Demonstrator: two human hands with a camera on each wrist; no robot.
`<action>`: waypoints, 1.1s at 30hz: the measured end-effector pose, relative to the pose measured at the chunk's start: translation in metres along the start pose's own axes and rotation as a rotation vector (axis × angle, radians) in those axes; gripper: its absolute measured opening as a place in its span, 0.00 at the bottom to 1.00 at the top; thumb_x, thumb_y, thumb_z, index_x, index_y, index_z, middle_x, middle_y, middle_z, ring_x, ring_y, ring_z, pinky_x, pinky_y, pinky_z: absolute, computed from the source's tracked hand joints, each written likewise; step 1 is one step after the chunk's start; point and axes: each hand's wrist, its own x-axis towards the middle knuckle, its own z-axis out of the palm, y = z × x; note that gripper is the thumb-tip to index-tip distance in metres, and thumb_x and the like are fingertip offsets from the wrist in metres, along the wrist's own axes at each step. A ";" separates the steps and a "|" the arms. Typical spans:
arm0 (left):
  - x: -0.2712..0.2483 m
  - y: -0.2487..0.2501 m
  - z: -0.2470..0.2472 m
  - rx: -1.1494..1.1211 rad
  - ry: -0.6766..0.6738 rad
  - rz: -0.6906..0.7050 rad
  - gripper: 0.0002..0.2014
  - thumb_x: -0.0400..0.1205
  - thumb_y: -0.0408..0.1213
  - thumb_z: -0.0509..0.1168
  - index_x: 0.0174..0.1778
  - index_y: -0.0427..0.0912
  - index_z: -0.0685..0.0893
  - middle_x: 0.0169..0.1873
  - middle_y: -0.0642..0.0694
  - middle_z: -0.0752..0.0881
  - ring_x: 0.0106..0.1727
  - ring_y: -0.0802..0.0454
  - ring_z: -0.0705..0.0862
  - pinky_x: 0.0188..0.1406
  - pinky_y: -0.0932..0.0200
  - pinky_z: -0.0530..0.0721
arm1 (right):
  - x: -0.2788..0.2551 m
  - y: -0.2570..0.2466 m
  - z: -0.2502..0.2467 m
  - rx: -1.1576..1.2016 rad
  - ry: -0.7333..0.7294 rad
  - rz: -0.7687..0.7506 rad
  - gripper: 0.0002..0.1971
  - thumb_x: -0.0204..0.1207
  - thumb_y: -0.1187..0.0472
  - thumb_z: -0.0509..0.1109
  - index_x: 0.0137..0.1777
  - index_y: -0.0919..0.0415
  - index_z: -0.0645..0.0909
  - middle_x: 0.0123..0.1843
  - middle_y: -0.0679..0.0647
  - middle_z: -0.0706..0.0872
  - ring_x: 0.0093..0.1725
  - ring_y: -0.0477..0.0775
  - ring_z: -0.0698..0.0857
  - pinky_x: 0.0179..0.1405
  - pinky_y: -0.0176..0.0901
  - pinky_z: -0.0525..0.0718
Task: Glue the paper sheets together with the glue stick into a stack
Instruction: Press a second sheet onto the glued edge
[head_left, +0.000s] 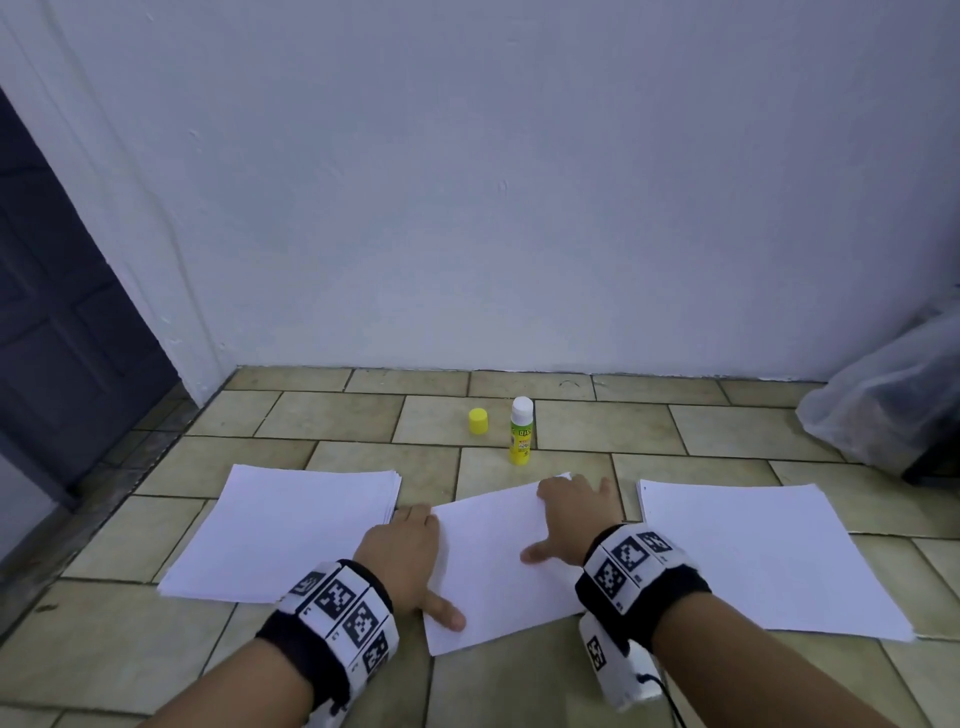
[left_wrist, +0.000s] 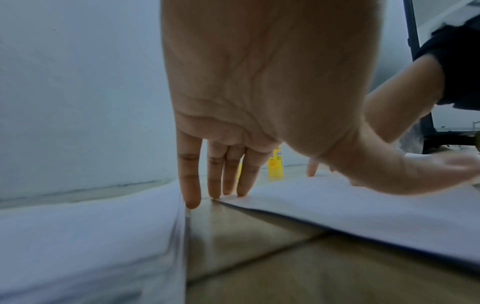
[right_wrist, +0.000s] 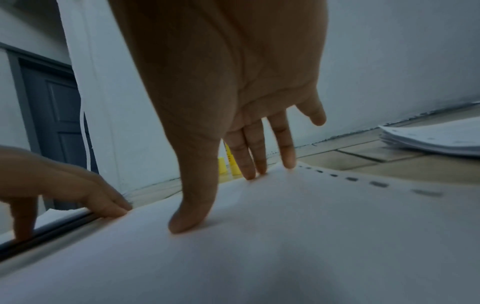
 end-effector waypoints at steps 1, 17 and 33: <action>0.000 0.000 -0.004 0.001 -0.003 0.001 0.54 0.66 0.68 0.72 0.79 0.36 0.60 0.76 0.45 0.64 0.76 0.48 0.65 0.71 0.50 0.73 | -0.001 -0.002 -0.001 -0.038 -0.001 0.016 0.40 0.68 0.36 0.72 0.75 0.57 0.66 0.73 0.55 0.71 0.75 0.58 0.66 0.76 0.63 0.60; 0.003 0.018 0.006 0.013 0.066 0.173 0.51 0.76 0.56 0.70 0.85 0.38 0.47 0.85 0.43 0.46 0.85 0.50 0.48 0.81 0.52 0.57 | -0.020 -0.028 0.019 0.085 -0.087 -0.302 0.49 0.70 0.52 0.78 0.83 0.63 0.52 0.85 0.56 0.52 0.84 0.58 0.51 0.82 0.55 0.57; -0.002 0.014 0.007 0.015 -0.006 0.177 0.45 0.79 0.60 0.65 0.83 0.36 0.55 0.84 0.41 0.51 0.83 0.48 0.57 0.79 0.51 0.64 | -0.009 0.015 -0.003 0.223 -0.075 -0.029 0.45 0.68 0.37 0.75 0.80 0.55 0.60 0.75 0.51 0.74 0.75 0.55 0.71 0.79 0.53 0.62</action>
